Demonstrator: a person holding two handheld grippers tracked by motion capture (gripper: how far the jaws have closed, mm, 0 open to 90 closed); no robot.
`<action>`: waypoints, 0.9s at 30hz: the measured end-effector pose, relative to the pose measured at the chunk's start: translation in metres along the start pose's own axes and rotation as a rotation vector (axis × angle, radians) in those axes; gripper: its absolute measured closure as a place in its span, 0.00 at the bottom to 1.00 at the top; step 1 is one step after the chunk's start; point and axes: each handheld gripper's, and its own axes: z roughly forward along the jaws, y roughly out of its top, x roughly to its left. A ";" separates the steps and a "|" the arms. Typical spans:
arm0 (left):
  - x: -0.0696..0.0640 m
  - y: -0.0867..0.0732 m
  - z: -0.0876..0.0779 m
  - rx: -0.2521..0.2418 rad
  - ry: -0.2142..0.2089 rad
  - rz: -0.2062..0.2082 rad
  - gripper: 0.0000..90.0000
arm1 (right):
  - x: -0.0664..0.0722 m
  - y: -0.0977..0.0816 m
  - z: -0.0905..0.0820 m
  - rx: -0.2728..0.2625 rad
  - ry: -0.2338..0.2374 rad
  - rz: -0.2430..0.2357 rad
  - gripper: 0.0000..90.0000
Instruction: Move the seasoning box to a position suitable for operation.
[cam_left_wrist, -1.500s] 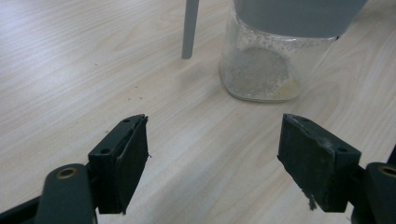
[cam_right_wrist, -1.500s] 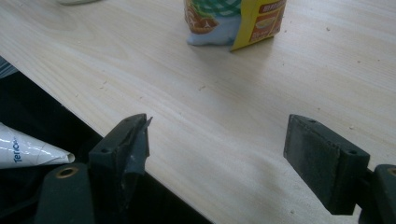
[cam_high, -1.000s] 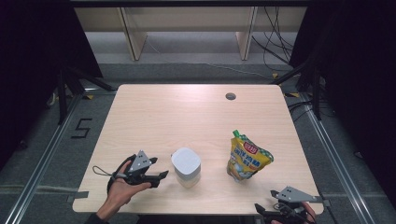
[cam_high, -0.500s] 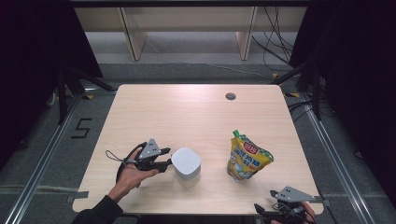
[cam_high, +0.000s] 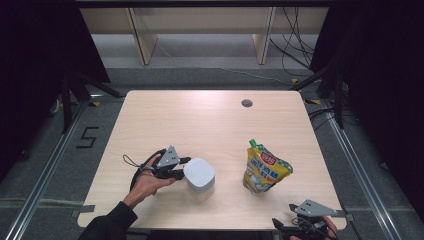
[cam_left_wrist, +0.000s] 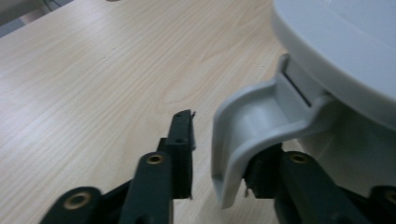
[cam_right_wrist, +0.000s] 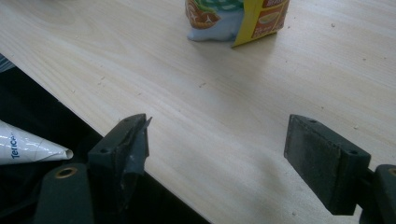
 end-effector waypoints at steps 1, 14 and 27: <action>0.000 0.000 0.000 0.000 0.000 0.000 0.78 | 0.000 0.000 0.000 0.000 0.000 0.000 0.26; -0.008 -0.007 -0.018 0.031 0.010 -0.023 0.82 | -0.002 0.000 0.000 -0.008 0.004 -0.017 0.26; -0.038 -0.018 -0.051 0.084 -0.039 -0.062 0.71 | -0.002 0.000 0.000 -0.006 0.004 -0.017 0.26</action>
